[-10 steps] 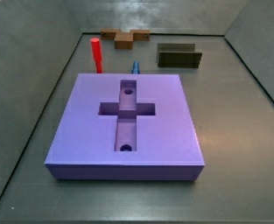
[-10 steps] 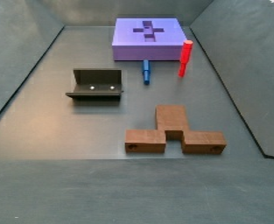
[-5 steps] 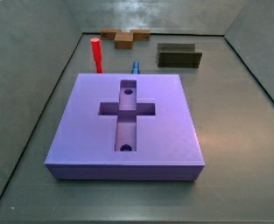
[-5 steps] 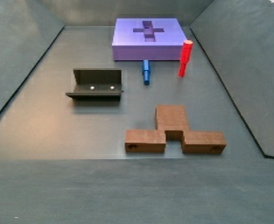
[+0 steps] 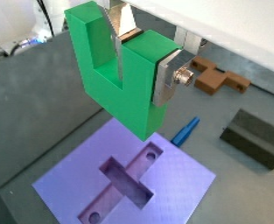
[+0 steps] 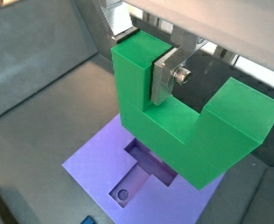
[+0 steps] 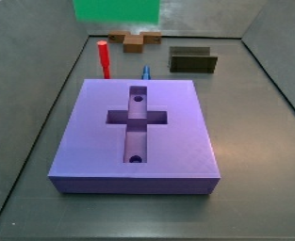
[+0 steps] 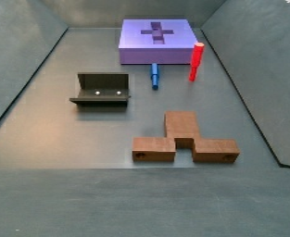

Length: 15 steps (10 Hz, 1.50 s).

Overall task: Pick up the green object. Move up. Move to above the board. Insert the green object.
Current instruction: Insert the green object.

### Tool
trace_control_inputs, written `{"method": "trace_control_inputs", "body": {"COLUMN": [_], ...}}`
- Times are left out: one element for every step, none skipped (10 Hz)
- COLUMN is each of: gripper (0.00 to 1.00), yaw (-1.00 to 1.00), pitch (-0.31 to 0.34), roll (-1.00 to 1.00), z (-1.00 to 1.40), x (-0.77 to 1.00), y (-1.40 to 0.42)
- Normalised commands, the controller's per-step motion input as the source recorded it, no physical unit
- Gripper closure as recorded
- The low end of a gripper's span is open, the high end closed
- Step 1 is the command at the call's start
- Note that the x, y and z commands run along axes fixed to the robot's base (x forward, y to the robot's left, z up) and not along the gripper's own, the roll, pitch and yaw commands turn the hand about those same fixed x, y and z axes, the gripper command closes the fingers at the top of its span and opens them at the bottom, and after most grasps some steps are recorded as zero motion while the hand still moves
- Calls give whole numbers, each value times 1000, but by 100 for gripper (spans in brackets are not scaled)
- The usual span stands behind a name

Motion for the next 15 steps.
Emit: {"method": "trace_control_inputs", "body": {"gripper": [100,100,100,100,100,100,100,100,100,100,100,100,100,100,100], "yaw": [-51,-51,-31,0,0,14,0,0,0,0,0,0,0,0,0], "pitch": [0,0,0,0,6,0,-19,-7,-16,0,0,0,0,0,0], "roll": [27,0,-11,-4,0,139,207,149,81,69,87,96,94,94,90], "z": [-703,-589,-489,-257,-20,-391,-557,-500,-354,-283,-286,-274,-251,-249,-217], "x": [29,11,9,14,54,54,14,0,0,0,0,0,0,0,0], "y": [-71,0,0,0,-43,-151,-149,-66,-6,0,-3,-26,-26,-23,-23]}}
